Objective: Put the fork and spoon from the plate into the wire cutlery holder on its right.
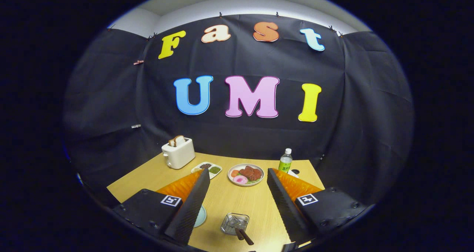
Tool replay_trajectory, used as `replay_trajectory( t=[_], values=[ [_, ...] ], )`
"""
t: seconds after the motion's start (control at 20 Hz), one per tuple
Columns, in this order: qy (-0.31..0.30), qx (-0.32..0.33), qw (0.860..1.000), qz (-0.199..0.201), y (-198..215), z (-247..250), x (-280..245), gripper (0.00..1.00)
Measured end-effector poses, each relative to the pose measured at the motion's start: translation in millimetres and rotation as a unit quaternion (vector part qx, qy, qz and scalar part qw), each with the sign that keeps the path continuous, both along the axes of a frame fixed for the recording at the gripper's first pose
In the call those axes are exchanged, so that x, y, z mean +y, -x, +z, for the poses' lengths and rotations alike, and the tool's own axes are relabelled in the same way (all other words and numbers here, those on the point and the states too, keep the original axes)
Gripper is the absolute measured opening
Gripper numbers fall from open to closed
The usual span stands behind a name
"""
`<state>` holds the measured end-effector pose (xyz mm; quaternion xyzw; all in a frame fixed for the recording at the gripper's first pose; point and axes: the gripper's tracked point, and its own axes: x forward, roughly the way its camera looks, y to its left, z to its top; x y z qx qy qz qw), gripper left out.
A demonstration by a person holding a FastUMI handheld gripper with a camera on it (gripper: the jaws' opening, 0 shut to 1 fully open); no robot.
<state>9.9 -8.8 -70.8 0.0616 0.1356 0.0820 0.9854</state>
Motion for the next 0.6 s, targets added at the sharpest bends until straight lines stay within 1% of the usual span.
replay_trajectory(
  t=[0.25,0.6],
  values=[
    [0.002,-0.02,1.0,-0.008,6.3,4.1,2.6,0.97],
    [0.004,-0.017,1.0,0.001,8.0,3.7,9.2,0.97]
  ],
)
